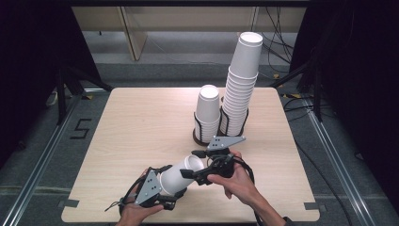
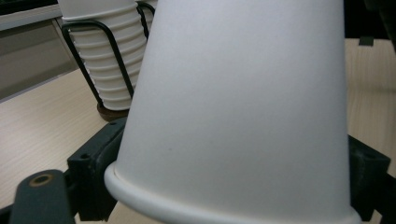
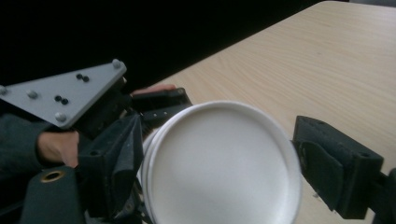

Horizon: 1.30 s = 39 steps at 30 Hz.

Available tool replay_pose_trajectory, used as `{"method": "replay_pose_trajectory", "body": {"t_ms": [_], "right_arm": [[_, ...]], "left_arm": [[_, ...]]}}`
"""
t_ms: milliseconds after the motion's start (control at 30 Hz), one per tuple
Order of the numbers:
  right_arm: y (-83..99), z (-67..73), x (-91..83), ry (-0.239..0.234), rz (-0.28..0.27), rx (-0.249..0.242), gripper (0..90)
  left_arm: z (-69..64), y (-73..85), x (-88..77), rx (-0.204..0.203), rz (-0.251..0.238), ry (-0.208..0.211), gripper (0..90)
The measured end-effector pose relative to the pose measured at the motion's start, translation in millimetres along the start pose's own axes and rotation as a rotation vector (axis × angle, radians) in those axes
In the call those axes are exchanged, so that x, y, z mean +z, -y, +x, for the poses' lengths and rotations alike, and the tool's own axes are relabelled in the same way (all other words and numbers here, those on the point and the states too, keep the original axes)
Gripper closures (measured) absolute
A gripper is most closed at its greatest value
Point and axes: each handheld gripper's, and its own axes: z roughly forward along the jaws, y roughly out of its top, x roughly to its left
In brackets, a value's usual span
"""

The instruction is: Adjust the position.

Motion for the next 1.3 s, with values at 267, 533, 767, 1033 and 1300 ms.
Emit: {"method": "replay_pose_trajectory", "body": {"t_ms": [267, 533, 767, 1033, 1300], "right_arm": [[-8.9, 6.0, -13.6, 0.093, 0.152, -0.204, 16.4], [-4.8, 9.0, -10.0, 0.108, 0.314, -0.330, 16.9], [4.5, 15.7, 1.4, 0.073, 0.451, -0.430, 17.9], [10.8, 23.9, 14.6, 0.035, 0.550, -0.518, 19.8], [15.8, 27.2, 23.9, 0.030, 0.612, -0.545, 21.0]], "left_arm": [[2.8, -0.7, -1.1, 0.084, 0.137, 0.031, 14.3], [4.6, 1.7, -1.1, 0.178, 0.242, 0.061, 14.4], [-2.7, -0.6, -0.2, 0.240, 0.291, 0.102, 14.5], [-9.1, -3.8, 0.6, 0.286, 0.317, 0.121, 14.5], [-11.2, -3.3, 1.3, 0.328, 0.323, 0.124, 14.5]]}}
